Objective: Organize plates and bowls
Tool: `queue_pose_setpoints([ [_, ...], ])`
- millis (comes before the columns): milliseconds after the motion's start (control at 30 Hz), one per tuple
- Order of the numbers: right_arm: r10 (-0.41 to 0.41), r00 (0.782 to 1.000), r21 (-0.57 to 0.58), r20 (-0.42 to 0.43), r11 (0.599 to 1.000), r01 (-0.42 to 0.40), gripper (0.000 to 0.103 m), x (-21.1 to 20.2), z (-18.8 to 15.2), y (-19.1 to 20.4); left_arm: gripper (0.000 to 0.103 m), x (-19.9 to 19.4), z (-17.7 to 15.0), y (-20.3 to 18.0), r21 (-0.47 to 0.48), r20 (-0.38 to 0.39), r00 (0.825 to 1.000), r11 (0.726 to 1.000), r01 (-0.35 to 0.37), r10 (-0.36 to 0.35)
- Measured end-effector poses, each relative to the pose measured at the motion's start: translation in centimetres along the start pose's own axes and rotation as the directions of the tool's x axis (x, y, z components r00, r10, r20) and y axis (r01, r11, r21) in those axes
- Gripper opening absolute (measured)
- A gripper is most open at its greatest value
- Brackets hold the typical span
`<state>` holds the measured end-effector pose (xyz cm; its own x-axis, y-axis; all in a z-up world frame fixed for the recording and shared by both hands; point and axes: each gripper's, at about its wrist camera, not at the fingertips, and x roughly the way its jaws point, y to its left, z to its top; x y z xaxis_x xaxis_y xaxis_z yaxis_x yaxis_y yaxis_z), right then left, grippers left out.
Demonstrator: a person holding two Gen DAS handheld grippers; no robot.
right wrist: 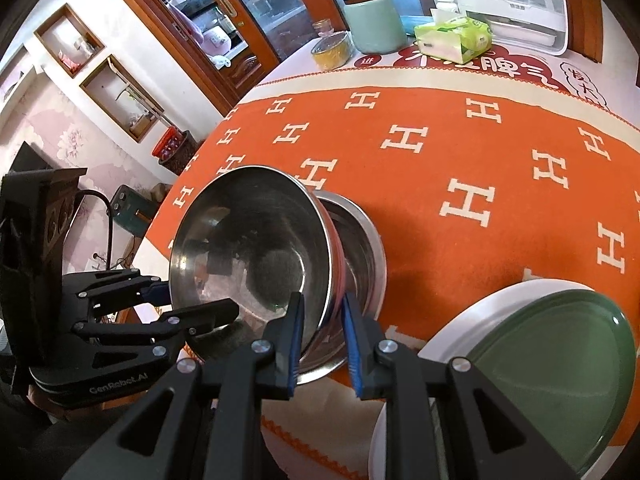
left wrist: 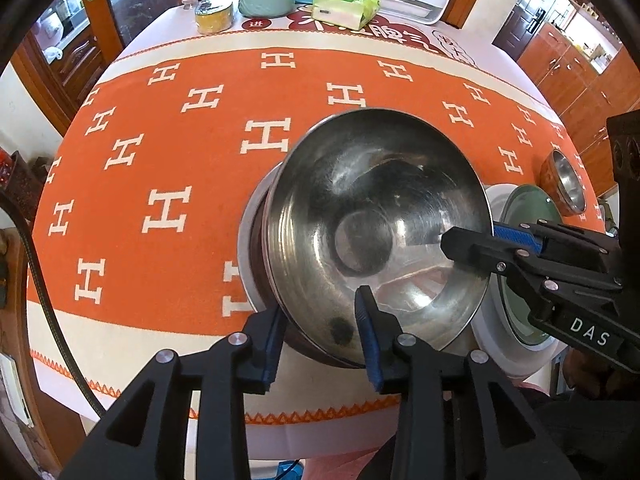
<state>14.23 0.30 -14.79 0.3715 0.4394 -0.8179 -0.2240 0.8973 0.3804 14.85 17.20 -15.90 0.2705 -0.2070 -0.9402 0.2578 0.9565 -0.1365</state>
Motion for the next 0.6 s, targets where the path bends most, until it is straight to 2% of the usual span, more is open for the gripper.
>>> queue_pose_setpoints([
  [67, 0.001, 1.000, -0.002, -0.001, 1.000, -0.001, 0.022, 0.0, 0.0, 0.0, 0.036, -0.1, 0.0, 0.1, -0.010, 0.002, 1.000, 1.000, -0.012, 0.012],
  [200, 0.010, 1.000, -0.015, 0.014, 1.000, -0.010, 0.027, -0.4, -0.1, 0.1, 0.050, -0.8, 0.1, 0.3, -0.030, 0.025, 0.999, 0.999, -0.026, 0.027],
  [467, 0.020, 0.999, -0.032, 0.026, 0.999, -0.019, 0.027, -1.7, -0.4, -0.8, 0.052, -1.7, 0.2, -0.7, -0.060, 0.069, 0.996, 0.997, -0.051, 0.055],
  [600, 0.020, 0.999, -0.047, 0.040, 0.999, -0.018, 0.027, -2.9, -0.7, -1.4, 0.054, -2.6, 0.4, -2.1, -0.072, 0.127, 0.990, 0.996, -0.049, 0.058],
])
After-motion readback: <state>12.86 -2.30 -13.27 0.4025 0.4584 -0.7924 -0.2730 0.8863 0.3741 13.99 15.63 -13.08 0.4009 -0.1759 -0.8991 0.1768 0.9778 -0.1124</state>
